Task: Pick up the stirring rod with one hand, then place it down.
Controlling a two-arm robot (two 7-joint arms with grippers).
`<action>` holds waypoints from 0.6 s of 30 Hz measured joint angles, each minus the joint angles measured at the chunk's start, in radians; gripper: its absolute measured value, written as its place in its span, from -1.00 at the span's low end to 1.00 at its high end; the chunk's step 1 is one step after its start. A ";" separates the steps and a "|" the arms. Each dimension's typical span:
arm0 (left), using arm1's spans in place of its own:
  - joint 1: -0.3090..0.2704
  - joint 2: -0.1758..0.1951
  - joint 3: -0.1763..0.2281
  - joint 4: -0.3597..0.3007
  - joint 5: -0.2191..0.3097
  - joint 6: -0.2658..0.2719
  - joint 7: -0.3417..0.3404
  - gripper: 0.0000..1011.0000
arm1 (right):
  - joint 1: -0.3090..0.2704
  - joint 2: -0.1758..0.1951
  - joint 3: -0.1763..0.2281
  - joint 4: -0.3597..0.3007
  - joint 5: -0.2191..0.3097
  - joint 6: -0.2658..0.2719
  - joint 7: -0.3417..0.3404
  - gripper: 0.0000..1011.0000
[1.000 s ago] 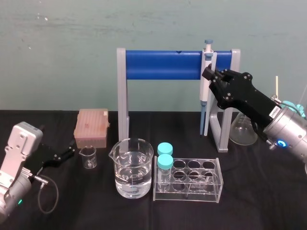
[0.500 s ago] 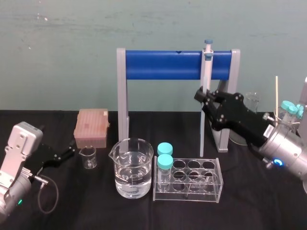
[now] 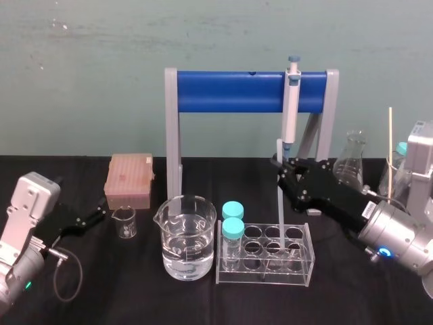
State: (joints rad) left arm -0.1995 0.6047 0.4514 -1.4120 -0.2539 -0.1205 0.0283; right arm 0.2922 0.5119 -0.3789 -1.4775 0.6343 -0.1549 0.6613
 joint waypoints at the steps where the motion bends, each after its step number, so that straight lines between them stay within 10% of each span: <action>1: 0.000 0.000 0.000 0.000 0.000 0.000 0.000 0.98 | 0.000 -0.002 -0.003 0.006 -0.002 0.001 0.000 -0.86; 18: 0.000 0.000 0.000 0.000 0.000 0.000 0.000 0.98 | 0.042 -0.059 -0.025 0.117 -0.039 -0.046 0.006 -0.86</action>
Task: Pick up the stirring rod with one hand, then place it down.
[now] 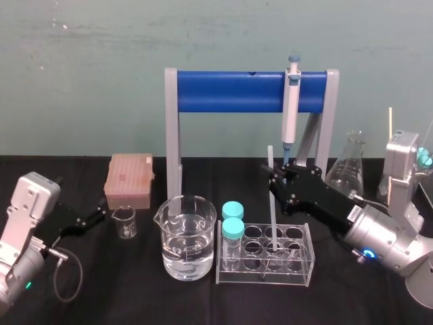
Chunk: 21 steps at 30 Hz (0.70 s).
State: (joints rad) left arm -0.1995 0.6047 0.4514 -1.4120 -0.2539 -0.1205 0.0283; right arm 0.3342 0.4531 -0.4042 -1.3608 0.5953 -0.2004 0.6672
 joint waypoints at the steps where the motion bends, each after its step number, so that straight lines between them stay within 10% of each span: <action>1: 0.000 0.000 0.000 0.000 0.000 0.000 0.000 0.98 | 0.004 -0.005 -0.002 0.008 0.000 0.001 0.003 -0.86; 21: 0.000 0.000 0.000 0.000 0.000 0.000 0.000 0.98 | 0.027 -0.035 -0.033 0.076 -0.019 0.039 0.008 -0.86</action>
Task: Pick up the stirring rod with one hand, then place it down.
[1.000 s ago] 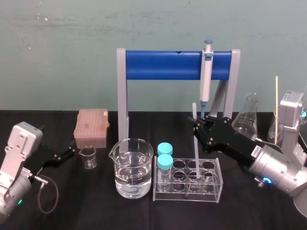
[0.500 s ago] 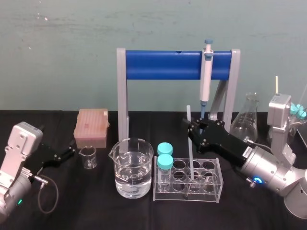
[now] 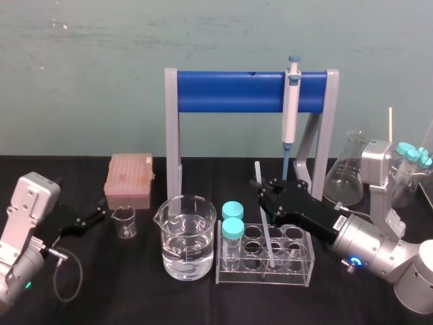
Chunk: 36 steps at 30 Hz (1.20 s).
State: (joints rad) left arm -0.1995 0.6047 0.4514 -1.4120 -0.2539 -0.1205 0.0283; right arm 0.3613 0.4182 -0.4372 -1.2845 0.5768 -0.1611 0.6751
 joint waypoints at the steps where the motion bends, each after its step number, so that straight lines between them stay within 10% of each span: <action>1: 0.000 0.000 0.000 0.000 0.000 0.000 0.000 0.98 | 0.000 0.000 -0.002 0.002 -0.004 0.003 -0.003 -0.86; 31: 0.000 0.000 0.000 0.000 0.000 0.000 0.000 0.98 | 0.000 -0.010 -0.010 0.030 -0.035 0.019 -0.030 -0.86; 36: 0.000 0.000 0.000 0.000 0.000 0.000 0.000 0.98 | 0.000 -0.009 -0.010 0.030 -0.034 0.019 -0.029 -0.57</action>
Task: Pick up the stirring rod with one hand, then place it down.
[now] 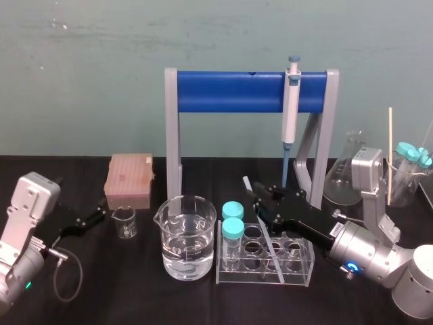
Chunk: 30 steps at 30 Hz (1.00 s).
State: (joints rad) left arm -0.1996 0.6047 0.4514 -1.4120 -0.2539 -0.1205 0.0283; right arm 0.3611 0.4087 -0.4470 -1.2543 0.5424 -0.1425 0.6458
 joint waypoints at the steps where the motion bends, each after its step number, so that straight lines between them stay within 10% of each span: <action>1: 0.000 0.000 0.000 0.000 0.000 0.000 0.000 0.98 | 0.000 0.000 0.000 0.000 0.000 0.000 0.000 -0.57; 20: 0.000 0.000 0.000 0.000 0.000 0.000 0.000 0.98 | 0.000 0.000 0.000 -0.001 0.002 0.000 0.002 0.65; 30: 0.000 0.000 0.000 0.000 0.000 0.000 0.000 0.98 | -0.018 0.013 0.055 -0.052 -0.008 -0.001 -0.071 0.98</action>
State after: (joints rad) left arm -0.1995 0.6047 0.4514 -1.4120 -0.2539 -0.1205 0.0283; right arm 0.3428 0.4214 -0.3916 -1.3063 0.5344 -0.1440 0.5746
